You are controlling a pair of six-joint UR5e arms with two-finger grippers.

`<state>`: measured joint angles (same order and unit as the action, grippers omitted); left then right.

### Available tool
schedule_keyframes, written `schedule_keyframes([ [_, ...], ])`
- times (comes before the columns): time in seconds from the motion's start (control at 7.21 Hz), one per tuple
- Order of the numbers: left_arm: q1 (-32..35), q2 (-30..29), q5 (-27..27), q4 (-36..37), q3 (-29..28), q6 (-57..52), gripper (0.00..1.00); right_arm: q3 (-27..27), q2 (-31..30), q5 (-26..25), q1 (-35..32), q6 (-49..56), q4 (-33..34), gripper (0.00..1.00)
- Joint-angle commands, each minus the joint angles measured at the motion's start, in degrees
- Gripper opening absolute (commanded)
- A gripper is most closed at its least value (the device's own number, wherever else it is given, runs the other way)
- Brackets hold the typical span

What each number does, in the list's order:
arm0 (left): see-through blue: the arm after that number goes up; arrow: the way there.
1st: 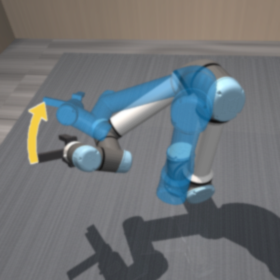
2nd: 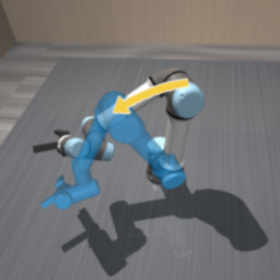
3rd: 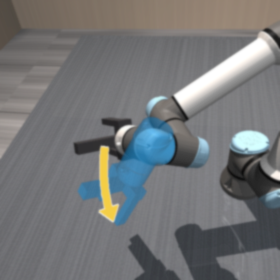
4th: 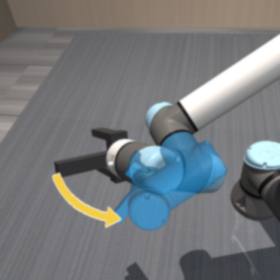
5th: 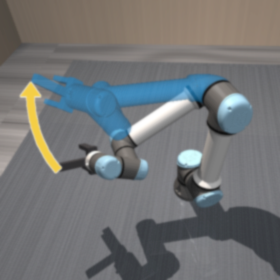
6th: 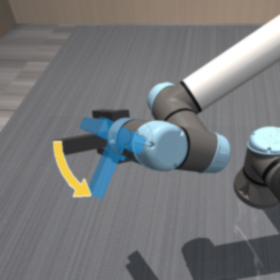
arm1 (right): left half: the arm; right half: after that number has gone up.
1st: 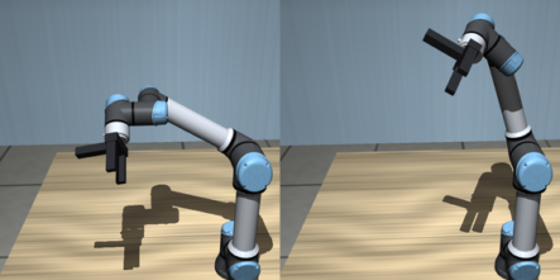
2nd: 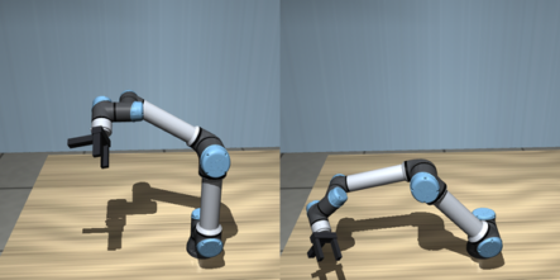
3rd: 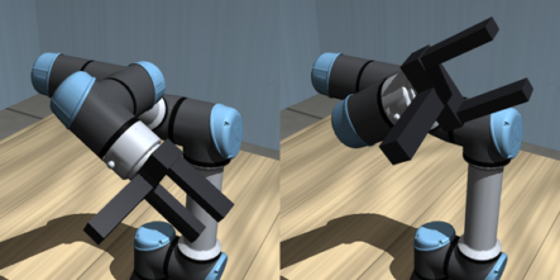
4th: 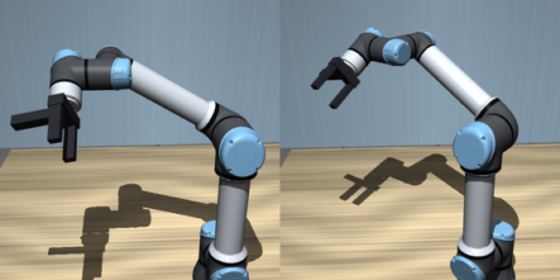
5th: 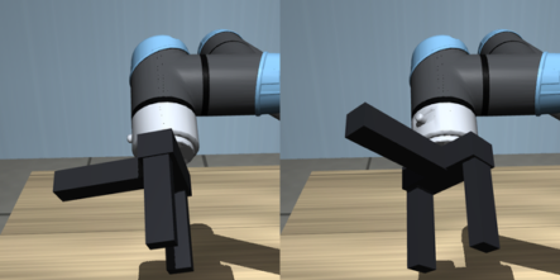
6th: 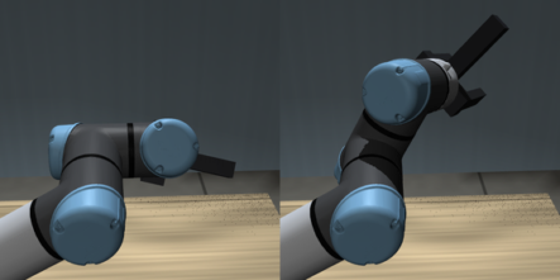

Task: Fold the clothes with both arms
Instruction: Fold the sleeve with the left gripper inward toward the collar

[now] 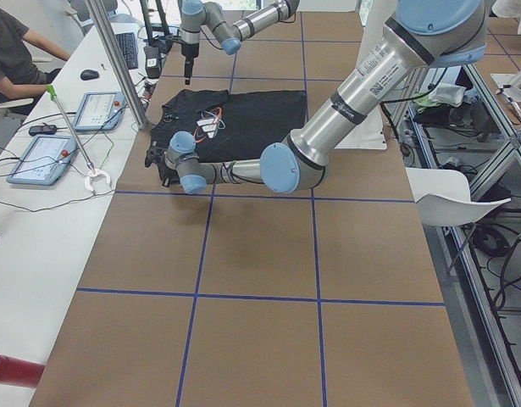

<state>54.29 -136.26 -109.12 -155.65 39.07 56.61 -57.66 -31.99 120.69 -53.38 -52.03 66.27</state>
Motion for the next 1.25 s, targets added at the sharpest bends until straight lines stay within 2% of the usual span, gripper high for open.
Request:
schedule_keyframes([
  [0.0, 0.55, 0.12, -4.65, 2.26, 7.20, 2.00, 0.00, 0.00, -0.09, 0.07, -0.06, 0.00, -0.09, 1.00],
  [0.28, -0.32, 0.47, -6.19, 11.90, 17.40, 8.66, 0.00, 0.00, -0.44, 0.24, -0.15, 0.00, -0.09, 1.00],
  [0.42, -2.68, -0.05, -6.10, 12.81, 18.92, 13.21, 0.00, -0.35, -0.70, 0.51, -0.32, 0.61, -0.09, 1.00],
  [0.69, -7.34, -4.78, -5.23, 13.00, 16.93, 22.54, 0.00, -1.05, -1.93, 1.73, -1.28, 1.66, -0.09, 1.00],
  [0.83, -8.23, -6.02, -1.66, 12.48, 14.83, 23.36, 0.00, -1.05, -2.37, 1.91, -1.81, 2.71, -0.09, 1.00],
  [0.97, -8.76, -8.29, 2.47, 11.95, 10.28, 23.37, 0.00, -1.05, -2.72, 2.00, -2.08, 3.07, -0.09, 1.00],
  [1.11, -8.77, -9.01, 2.77, 9.16, 7.45, 23.37, 0.00, -1.05, -2.73, 2.00, -2.08, 3.08, -0.09, 1.00],
])
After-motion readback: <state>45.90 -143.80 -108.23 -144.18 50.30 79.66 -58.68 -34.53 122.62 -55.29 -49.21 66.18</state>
